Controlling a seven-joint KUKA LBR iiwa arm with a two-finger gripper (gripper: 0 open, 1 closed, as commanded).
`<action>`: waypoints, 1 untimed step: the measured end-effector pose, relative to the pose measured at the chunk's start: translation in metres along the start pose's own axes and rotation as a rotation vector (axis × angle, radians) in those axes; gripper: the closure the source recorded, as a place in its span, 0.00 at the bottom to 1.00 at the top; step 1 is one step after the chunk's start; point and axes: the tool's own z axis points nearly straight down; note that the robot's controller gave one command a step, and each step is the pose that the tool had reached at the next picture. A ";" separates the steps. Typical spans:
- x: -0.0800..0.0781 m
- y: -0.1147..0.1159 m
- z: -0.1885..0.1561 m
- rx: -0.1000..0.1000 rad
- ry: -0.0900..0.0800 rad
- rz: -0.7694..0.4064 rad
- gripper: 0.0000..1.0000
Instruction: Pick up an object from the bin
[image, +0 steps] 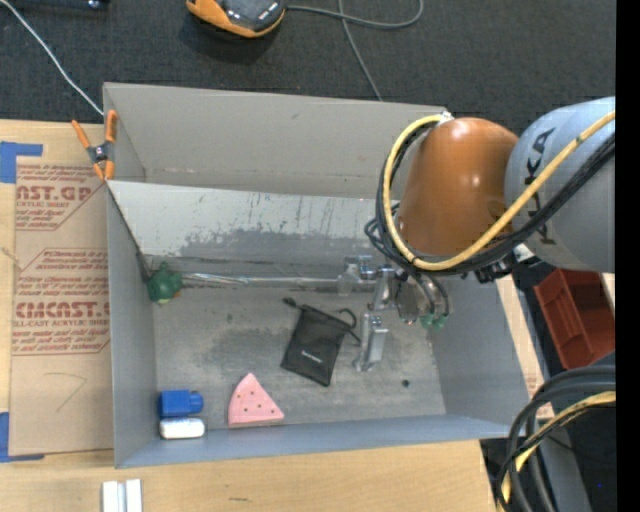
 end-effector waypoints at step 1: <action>-0.002 0.000 -0.004 0.000 -0.008 0.001 0.00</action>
Offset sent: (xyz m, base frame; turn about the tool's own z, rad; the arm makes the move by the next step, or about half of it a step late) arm 0.0309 0.0064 -0.1352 -0.3417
